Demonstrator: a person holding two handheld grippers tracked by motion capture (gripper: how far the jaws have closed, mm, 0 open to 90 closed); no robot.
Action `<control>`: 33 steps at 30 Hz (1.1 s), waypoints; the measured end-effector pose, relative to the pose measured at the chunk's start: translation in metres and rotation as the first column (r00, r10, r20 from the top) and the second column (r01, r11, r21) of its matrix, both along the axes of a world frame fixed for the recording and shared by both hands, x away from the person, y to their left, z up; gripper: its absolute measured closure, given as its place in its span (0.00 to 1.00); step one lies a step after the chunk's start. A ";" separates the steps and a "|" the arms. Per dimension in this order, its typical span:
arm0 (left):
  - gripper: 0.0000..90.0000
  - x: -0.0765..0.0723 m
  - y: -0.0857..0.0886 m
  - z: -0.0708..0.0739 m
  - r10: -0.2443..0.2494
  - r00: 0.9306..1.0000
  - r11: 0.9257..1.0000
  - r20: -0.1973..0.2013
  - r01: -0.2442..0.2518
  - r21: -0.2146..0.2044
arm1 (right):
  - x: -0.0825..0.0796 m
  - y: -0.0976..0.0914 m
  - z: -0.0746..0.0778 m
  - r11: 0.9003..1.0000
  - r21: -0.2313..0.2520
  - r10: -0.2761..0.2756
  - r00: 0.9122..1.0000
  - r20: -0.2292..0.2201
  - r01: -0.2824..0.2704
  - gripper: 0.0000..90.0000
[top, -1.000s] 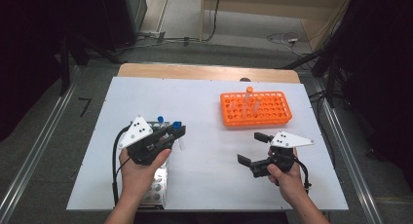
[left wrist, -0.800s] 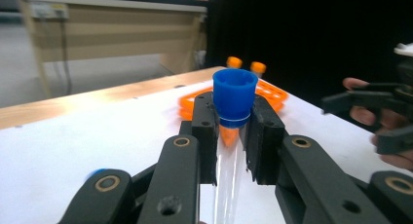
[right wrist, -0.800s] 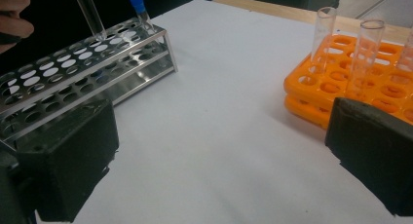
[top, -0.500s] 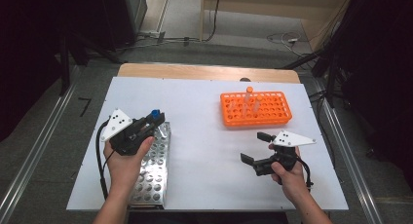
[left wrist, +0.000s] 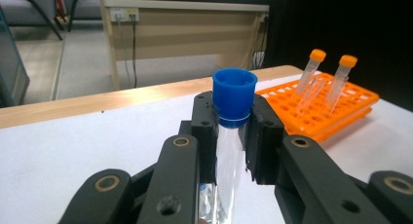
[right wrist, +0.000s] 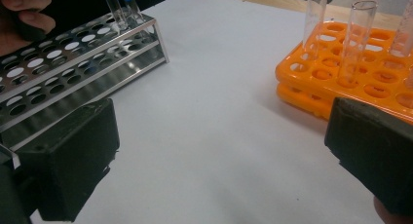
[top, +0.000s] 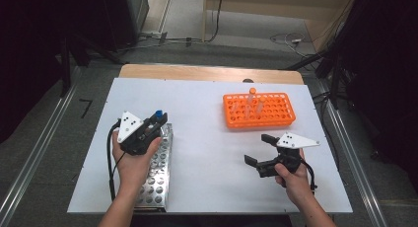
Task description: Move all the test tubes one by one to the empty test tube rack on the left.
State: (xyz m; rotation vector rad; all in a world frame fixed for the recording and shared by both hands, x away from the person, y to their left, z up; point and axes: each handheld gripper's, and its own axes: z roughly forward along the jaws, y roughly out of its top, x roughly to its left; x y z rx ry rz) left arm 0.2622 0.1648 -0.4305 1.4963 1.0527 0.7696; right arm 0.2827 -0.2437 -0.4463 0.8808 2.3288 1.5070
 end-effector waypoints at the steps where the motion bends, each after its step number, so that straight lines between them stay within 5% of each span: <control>1: 0.85 0.000 0.000 -0.001 0.005 1.000 1.000 -0.005 -0.005 0.007 | 0.000 0.000 0.000 1.000 0.001 -0.002 1.000 0.000 0.002 0.00; 21: 0.81 0.000 -0.009 -0.007 0.020 0.996 0.997 -0.091 -0.013 0.073 | 0.001 -0.001 -0.001 1.000 -0.008 -0.003 1.000 0.000 0.003 0.00; 27: 0.77 -0.001 -0.007 -0.006 0.014 0.995 0.998 -0.100 -0.008 0.061 | 0.001 -0.002 -0.001 1.000 -0.008 -0.009 1.000 -0.001 0.009 0.00; 33: 0.63 -0.005 -0.007 -0.001 -0.027 0.996 0.999 -0.084 0.028 0.015 | 0.003 -0.003 -0.001 1.000 -0.009 -0.014 1.000 0.003 0.014 0.00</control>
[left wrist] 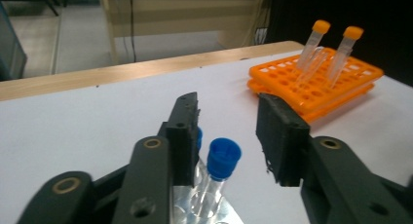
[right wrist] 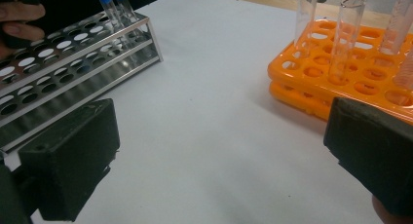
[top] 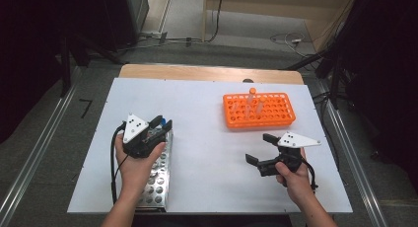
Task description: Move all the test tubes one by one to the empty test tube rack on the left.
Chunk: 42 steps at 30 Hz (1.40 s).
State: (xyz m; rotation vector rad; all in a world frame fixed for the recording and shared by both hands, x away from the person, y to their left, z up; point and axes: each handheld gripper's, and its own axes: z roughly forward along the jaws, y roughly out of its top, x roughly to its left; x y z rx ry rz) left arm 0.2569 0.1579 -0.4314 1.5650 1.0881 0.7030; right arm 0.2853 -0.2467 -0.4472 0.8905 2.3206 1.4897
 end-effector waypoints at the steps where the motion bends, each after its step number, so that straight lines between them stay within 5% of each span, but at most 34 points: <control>1: 0.60 -0.001 -0.001 0.001 -0.006 1.000 1.000 0.002 0.006 -0.008 | 0.000 0.000 0.000 1.000 -0.001 -0.003 1.000 0.000 0.003 0.00; 8: 0.30 -0.008 -0.007 0.007 -0.074 0.997 0.996 0.008 0.074 -0.038 | 0.006 -0.005 0.004 0.999 0.015 -0.036 0.999 0.006 0.035 0.01; 17: 0.04 -0.013 -0.018 0.012 -0.184 0.983 0.981 -0.007 0.183 -0.065 | 0.022 -0.010 0.005 0.996 0.016 -0.092 0.996 0.009 0.092 0.02; 24: 0.00 -0.016 -0.024 0.012 -0.246 0.969 0.967 -0.005 0.245 -0.069 | 0.042 -0.016 0.002 0.988 0.003 -0.153 0.988 0.000 0.153 0.03; 33: 0.00 -0.018 -0.028 0.012 -0.271 0.963 0.960 -0.008 0.270 -0.074 | 0.070 -0.019 0.002 0.974 -0.019 -0.227 0.974 -0.006 0.227 0.05; 42: 0.00 -0.019 -0.030 0.011 -0.290 0.957 0.954 -0.008 0.288 -0.081 | 0.096 -0.013 -0.002 0.940 -0.044 -0.340 0.940 -0.010 0.339 0.23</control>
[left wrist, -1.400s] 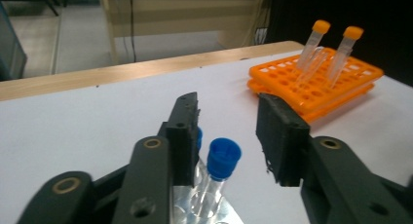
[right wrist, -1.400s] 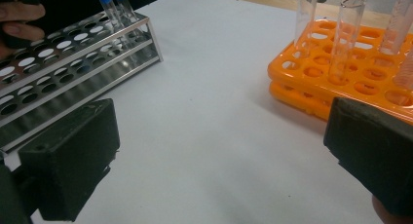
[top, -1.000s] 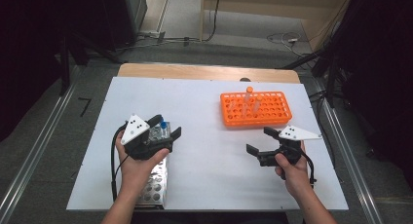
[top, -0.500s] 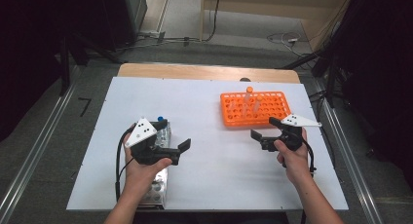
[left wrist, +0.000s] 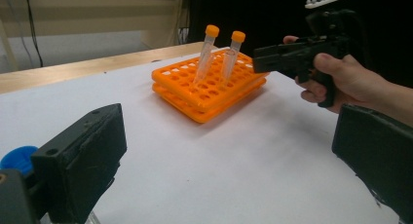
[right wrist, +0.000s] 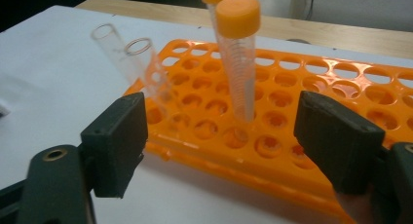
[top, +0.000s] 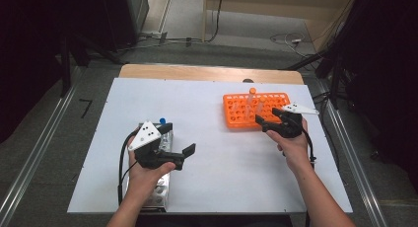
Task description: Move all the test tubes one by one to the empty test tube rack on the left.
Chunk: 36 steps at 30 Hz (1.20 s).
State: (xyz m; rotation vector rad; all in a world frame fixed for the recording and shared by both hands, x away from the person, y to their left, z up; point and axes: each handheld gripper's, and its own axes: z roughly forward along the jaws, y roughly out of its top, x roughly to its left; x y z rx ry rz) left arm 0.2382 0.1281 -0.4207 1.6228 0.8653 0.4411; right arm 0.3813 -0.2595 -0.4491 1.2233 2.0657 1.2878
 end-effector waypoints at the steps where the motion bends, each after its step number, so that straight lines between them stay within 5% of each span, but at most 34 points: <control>1: 0.00 0.000 0.000 0.000 -0.002 1.000 1.000 -0.001 0.002 0.000 | 0.003 0.001 -0.001 1.000 -0.001 -0.006 1.000 0.000 0.006 0.25; 11: 0.00 0.000 -0.003 -0.001 -0.017 1.000 1.000 -0.011 0.017 -0.010 | 0.028 0.007 -0.015 0.999 -0.028 -0.034 0.999 -0.013 0.034 0.51; 17: 0.00 0.000 -0.006 -0.002 -0.021 1.000 1.000 -0.010 0.021 -0.009 | 0.032 0.007 -0.021 1.000 0.020 -0.004 1.000 -0.015 0.005 0.64; 29: 0.00 0.001 -0.013 -0.003 -0.035 0.999 0.999 -0.017 0.035 -0.006 | 0.036 0.013 -0.028 0.998 -0.054 -0.025 1.000 0.002 0.025 0.80; 36: 0.00 0.000 -0.015 -0.003 -0.041 0.999 0.999 -0.013 0.041 0.000 | 0.033 0.003 -0.019 0.999 0.024 -0.030 0.999 0.017 0.029 0.81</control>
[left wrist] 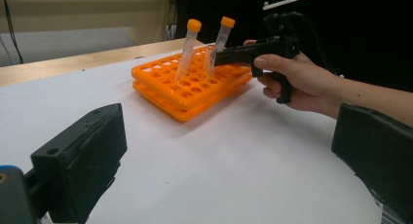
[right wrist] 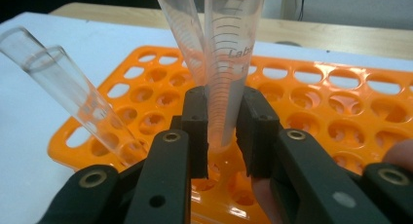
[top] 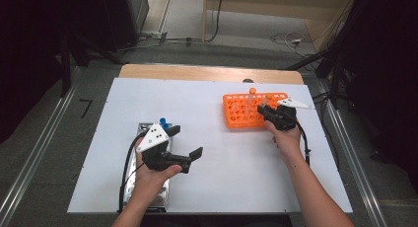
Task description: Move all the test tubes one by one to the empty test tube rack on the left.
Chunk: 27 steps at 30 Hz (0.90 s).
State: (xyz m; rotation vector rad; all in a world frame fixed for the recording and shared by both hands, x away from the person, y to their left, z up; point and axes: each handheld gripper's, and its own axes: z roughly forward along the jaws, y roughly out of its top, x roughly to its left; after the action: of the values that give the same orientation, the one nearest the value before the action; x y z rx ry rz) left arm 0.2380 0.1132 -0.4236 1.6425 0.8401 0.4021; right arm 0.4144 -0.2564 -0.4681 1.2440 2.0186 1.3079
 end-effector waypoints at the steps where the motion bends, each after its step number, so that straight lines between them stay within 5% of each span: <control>1: 0.00 0.000 0.000 0.000 -0.001 1.000 1.000 0.001 0.001 -0.003 | -0.001 -0.001 0.002 1.000 -0.001 0.002 1.000 0.008 -0.002 0.81; 11: 0.00 0.000 -0.004 -0.001 -0.009 1.000 1.000 -0.003 0.009 0.000 | -0.021 -0.006 0.020 1.000 -0.010 0.017 0.999 0.040 -0.017 0.81; 27: 0.00 -0.001 -0.014 -0.001 -0.035 0.999 0.999 -0.002 0.035 0.009 | -0.078 0.000 0.032 0.993 -0.046 0.112 0.991 0.078 -0.109 0.81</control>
State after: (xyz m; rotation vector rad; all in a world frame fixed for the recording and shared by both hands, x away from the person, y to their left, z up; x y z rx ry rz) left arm 0.2365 0.0992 -0.4249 1.6639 0.8114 0.3804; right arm 0.3363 -0.2567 -0.4365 1.0573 2.0725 1.3377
